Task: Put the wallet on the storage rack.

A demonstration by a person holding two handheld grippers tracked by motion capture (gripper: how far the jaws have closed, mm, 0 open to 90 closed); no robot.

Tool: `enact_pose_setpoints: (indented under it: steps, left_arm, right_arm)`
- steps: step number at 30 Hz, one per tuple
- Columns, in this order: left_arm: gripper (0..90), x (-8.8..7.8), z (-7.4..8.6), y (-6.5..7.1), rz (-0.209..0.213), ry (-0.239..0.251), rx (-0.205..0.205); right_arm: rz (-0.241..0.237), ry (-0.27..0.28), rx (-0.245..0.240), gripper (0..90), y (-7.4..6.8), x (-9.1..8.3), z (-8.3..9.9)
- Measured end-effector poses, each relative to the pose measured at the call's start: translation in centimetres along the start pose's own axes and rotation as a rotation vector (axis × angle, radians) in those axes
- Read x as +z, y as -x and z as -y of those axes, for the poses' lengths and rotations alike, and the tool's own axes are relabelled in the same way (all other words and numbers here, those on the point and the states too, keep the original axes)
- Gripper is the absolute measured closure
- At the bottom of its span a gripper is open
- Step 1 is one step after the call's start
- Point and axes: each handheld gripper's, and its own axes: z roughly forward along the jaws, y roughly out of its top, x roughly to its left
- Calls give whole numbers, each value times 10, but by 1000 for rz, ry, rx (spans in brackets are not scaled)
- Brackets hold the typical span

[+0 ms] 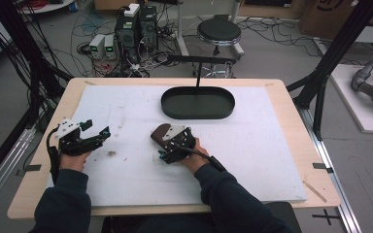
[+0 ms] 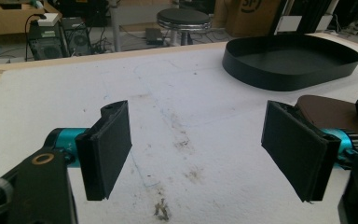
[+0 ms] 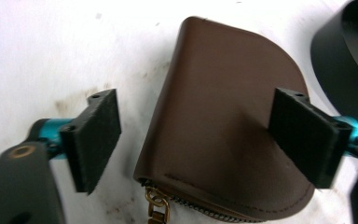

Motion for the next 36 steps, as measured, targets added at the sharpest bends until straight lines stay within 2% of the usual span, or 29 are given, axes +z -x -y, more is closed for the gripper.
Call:
enact_pose_setpoints:
  steps: [1,3,4,7,8,12,13,15,18,19,20,23,26,27,29,32,36]
  left_arm:
    - [240,0,0,0,0,0,0]
    - [240,0,0,0,1,0,1]
    - [240,0,0,0,2,1,2]
    - [240,-1,0,1,1,1,1]
    - [240,0,0,0,2,1,2]
    - [240,0,0,0,3,-3,0]
    - [240,0,0,0,3,-3,0]
    - [242,0,0,0,4,-4,3]
    - [247,0,0,1,4,-2,4]
    - [247,0,0,1,4,-2,4]
    - [247,0,0,1,4,-3,3]
    - [248,1,0,1,4,-5,6]
    - [248,1,0,1,5,-4,4]
    - [248,1,0,1,5,-4,4]
    - [251,1,0,1,6,-4,7]
    - [252,1,0,1,8,-4,8]
    - [252,1,0,1,7,-7,11]
  right_arm:
    - [0,0,0,161,0,0,0]
    - [40,-21,-79,263,-2,1,0]
    - [65,-28,-122,279,-2,1,1]
    - [71,-25,-105,332,-1,-1,0]
    - [65,-31,-79,372,-2,-2,0]
    - [24,-9,-53,564,2,-15,-2]
    - [24,-9,-53,564,2,-15,-2]
    - [-14,11,-39,633,10,-23,0]
    - [-48,49,6,693,20,-32,2]
    - [-48,49,6,693,20,-32,2]
    - [-67,78,47,722,28,-39,3]
    - [-113,98,104,744,36,-49,4]
    - [-154,111,115,754,41,-56,5]
    - [-154,111,115,754,41,-56,5]
    - [-215,125,175,756,45,-62,5]
    - [-274,139,258,755,52,-67,8]
    - [-242,111,310,750,61,-67,15]
